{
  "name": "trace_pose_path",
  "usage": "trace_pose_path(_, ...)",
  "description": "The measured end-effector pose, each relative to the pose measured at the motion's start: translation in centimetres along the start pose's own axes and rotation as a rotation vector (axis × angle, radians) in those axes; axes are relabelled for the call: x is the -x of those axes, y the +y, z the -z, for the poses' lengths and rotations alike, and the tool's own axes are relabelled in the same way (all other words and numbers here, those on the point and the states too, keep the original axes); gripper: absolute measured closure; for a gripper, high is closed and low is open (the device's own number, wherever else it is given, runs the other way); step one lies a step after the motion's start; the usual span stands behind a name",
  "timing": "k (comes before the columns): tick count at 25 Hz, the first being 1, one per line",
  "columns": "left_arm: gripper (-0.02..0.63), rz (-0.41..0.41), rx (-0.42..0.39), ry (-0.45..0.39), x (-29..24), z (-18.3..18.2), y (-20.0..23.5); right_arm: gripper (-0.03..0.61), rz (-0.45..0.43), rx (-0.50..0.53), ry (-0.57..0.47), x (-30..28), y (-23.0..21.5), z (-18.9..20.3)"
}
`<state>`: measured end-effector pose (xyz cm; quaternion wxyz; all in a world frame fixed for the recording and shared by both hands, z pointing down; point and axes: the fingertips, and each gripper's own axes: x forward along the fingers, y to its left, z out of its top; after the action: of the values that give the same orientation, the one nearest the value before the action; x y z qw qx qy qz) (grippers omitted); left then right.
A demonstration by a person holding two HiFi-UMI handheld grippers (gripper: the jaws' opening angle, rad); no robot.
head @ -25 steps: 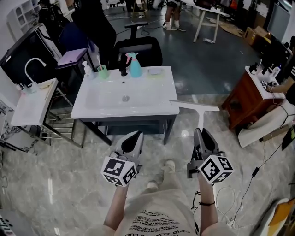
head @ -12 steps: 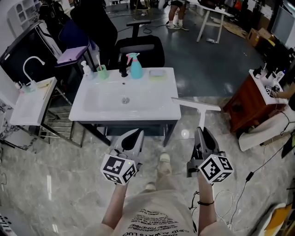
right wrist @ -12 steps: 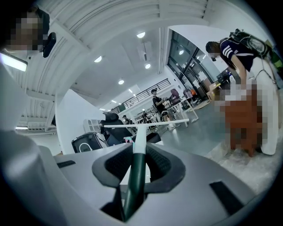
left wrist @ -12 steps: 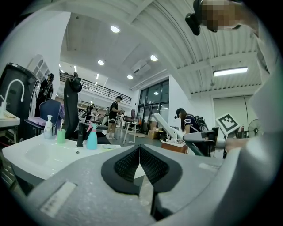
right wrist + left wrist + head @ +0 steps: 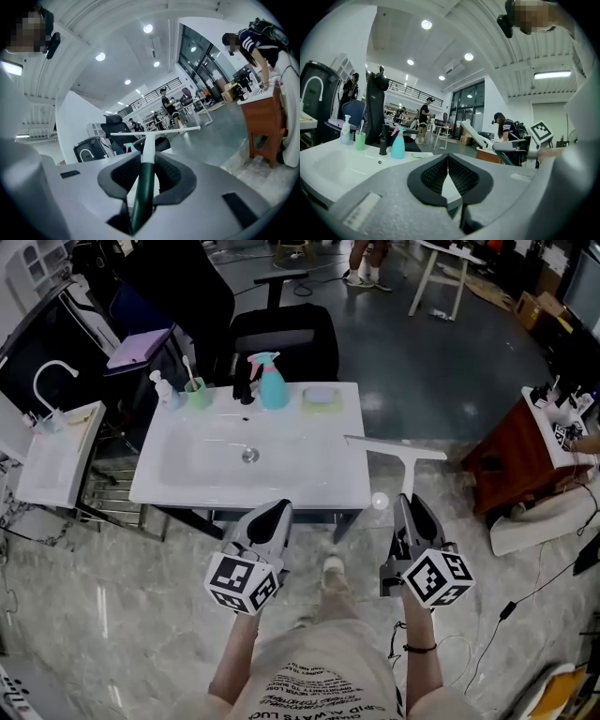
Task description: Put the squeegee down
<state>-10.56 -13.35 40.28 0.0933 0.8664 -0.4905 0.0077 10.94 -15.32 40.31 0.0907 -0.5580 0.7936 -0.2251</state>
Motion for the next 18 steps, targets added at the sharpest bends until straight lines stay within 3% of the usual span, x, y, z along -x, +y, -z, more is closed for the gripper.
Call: trace_pose_path(18, 0.591, -0.064, 0.061, 0.04, -11.6, -1.0, 4.7, 0.483, -0.067, 0.004, 0.125, -13.5, -3.7, -1.9)
